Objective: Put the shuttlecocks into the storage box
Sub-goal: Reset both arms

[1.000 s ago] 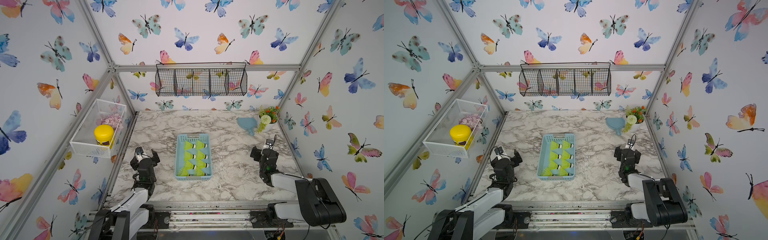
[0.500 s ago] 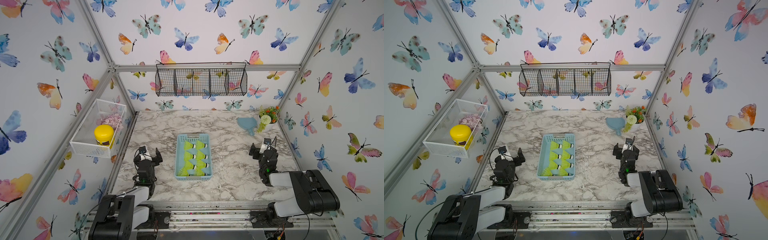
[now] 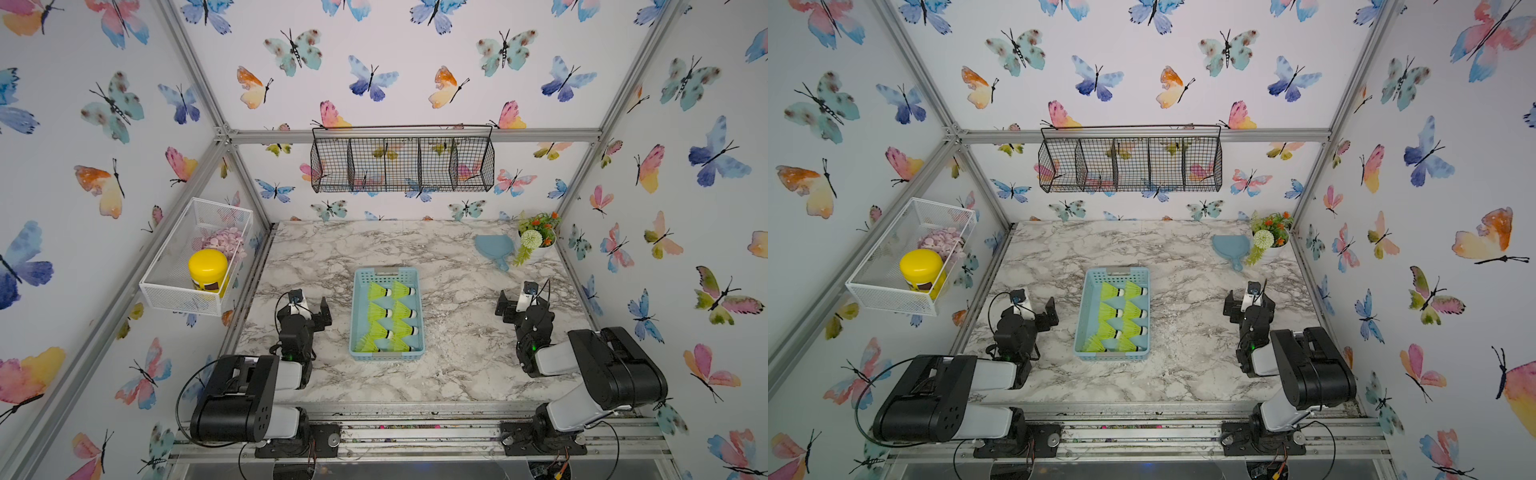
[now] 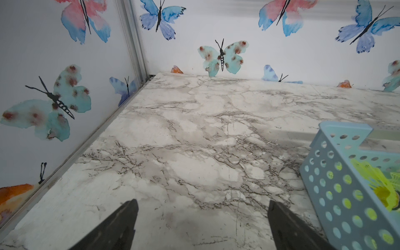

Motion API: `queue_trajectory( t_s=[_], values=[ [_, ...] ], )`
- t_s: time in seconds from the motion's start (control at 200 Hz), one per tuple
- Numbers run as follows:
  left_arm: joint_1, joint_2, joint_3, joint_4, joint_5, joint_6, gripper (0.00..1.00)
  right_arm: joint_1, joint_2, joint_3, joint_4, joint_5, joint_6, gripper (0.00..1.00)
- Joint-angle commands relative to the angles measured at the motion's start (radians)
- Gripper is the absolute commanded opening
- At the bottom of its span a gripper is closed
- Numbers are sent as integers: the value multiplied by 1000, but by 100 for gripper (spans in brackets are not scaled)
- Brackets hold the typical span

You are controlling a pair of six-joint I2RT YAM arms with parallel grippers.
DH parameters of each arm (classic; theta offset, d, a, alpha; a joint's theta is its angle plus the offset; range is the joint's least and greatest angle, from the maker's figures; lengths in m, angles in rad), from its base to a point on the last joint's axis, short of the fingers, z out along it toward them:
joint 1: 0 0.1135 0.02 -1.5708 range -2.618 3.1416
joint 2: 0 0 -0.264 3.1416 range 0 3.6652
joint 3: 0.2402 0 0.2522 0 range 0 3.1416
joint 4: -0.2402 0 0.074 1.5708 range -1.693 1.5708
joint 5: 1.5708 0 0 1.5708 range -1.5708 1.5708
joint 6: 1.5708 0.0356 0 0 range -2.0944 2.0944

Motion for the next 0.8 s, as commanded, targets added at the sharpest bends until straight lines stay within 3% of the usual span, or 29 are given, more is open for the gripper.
queue_trajectory(
  t_s=[0.0, 0.791],
  values=[
    [6, 2, 31, 18, 9, 9, 98, -7, -3, 11, 25, -13, -6, 98],
    [6, 0, 34, 6, 11, 12, 98, -7, -3, 9, 25, -13, -6, 98]
  ],
)
